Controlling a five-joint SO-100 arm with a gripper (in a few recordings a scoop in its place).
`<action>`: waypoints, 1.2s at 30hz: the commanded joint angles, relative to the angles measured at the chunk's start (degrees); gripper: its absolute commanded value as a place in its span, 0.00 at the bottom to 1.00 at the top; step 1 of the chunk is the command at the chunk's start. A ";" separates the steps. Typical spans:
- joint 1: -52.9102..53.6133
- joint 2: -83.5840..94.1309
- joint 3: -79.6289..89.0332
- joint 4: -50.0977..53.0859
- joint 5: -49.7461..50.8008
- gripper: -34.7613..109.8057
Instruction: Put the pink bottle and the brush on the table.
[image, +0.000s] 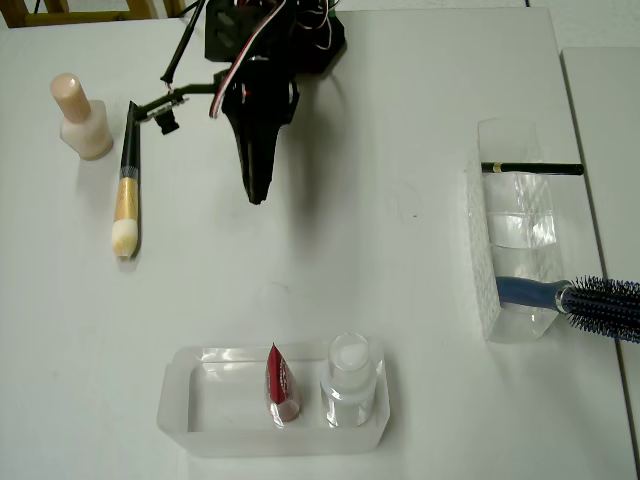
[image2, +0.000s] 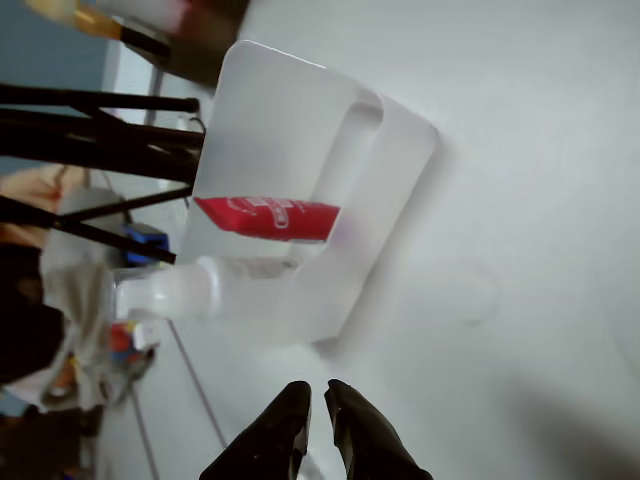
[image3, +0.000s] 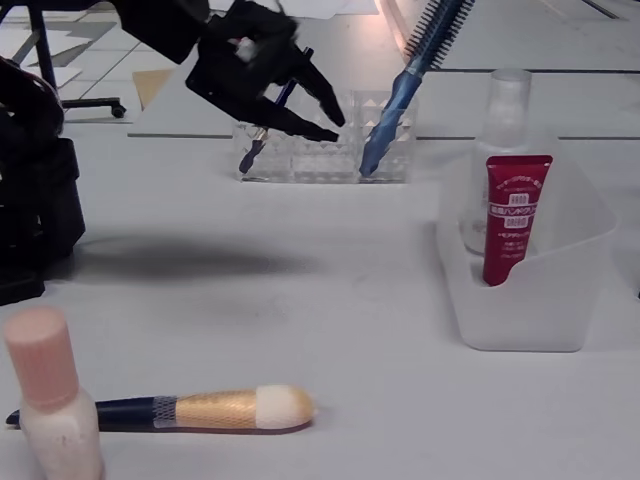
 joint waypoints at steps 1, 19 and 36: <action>-2.02 7.12 4.57 0.09 5.19 0.24; -4.57 45.00 40.69 4.04 9.76 0.24; -4.57 55.90 44.12 17.31 12.13 0.24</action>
